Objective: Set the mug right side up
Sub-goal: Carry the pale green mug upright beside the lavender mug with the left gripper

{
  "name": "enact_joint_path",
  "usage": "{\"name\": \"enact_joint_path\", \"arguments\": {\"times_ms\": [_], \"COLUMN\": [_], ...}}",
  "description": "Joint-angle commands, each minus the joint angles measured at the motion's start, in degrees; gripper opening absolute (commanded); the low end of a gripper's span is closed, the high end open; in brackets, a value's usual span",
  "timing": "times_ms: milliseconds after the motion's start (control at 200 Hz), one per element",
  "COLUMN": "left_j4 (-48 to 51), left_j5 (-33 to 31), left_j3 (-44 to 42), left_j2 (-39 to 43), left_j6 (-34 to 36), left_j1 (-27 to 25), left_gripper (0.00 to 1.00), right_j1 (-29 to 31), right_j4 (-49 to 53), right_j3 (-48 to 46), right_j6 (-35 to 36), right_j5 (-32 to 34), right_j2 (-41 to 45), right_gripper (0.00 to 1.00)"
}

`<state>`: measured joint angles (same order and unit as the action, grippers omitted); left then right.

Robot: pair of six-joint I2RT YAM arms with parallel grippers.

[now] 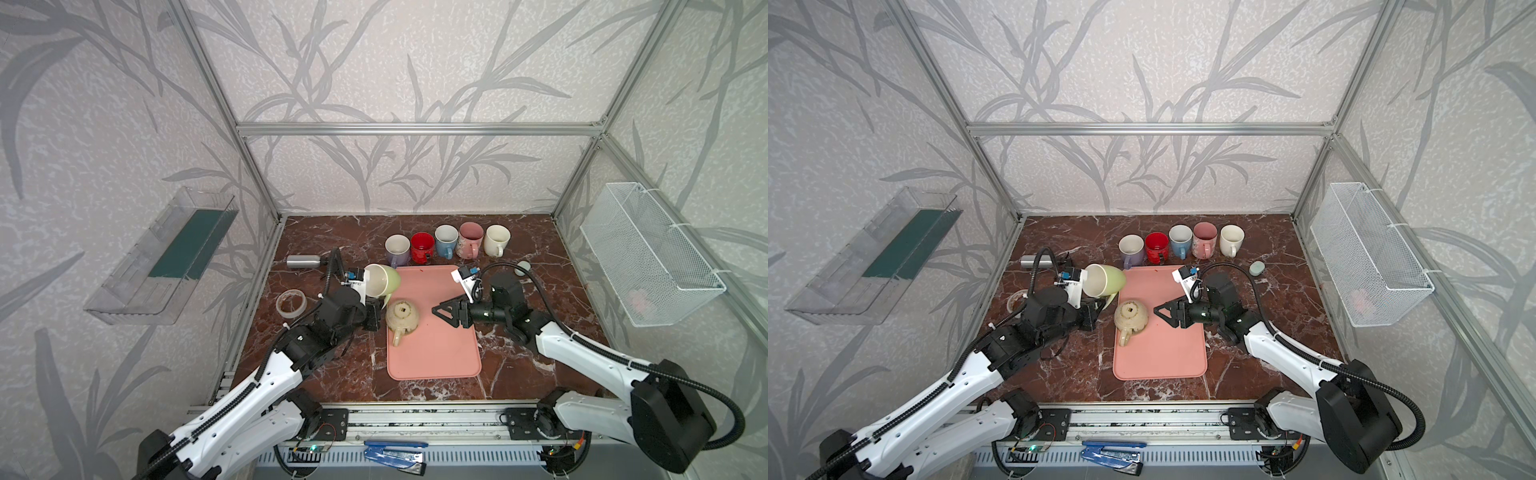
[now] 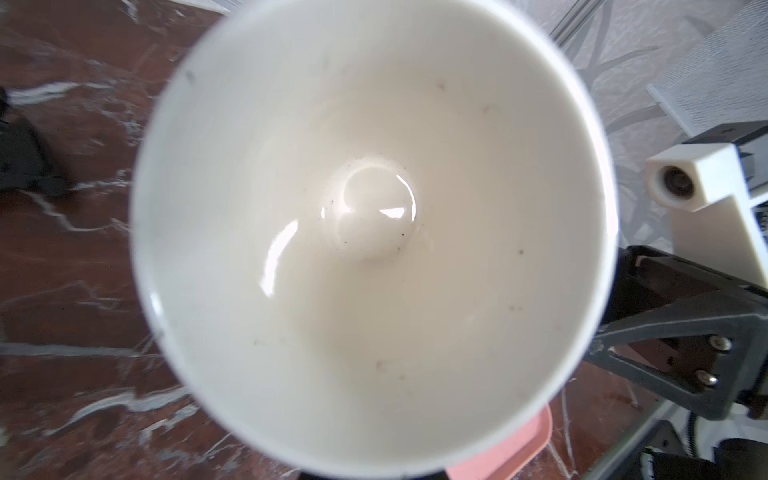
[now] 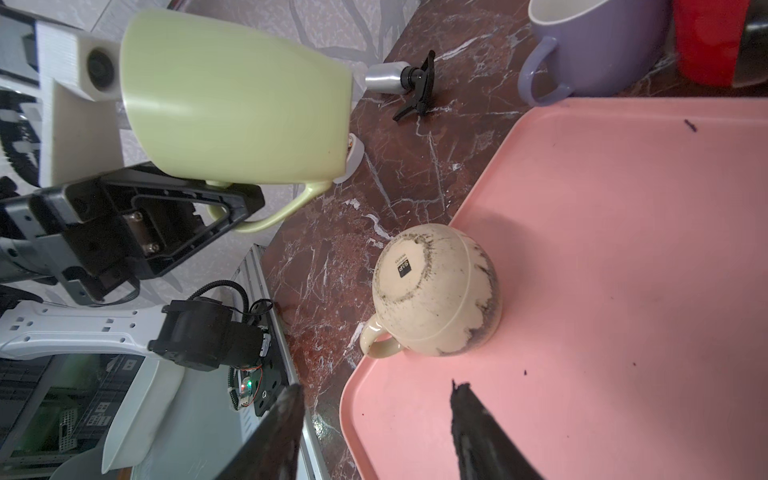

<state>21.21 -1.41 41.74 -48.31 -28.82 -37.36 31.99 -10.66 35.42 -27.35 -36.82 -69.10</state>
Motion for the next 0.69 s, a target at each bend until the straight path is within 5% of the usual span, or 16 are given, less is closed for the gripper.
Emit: {"name": "enact_joint_path", "arguments": {"times_ms": [0, 260, 690], "left_j4": [6.01, 15.96, 15.60], "left_j5": [-8.14, -10.53, -4.42], "left_j3": [6.39, 14.60, 22.25], "left_j2": [0.36, -4.49, -19.84], "left_j6": [5.00, 9.70, 13.83], "left_j1": [0.55, 5.05, 14.12], "left_gripper": [0.00, 0.00, 0.00], "right_j1": [0.75, 2.24, 3.48], "right_j4": [2.13, 2.33, 1.78], "right_j3": [2.20, 0.44, -1.97], "right_j6": [1.08, 1.15, -0.58], "right_j5": [1.44, 4.85, 10.60], "right_j2": [0.72, 1.69, 4.88], "right_gripper": [0.57, 0.57, 0.58]}}
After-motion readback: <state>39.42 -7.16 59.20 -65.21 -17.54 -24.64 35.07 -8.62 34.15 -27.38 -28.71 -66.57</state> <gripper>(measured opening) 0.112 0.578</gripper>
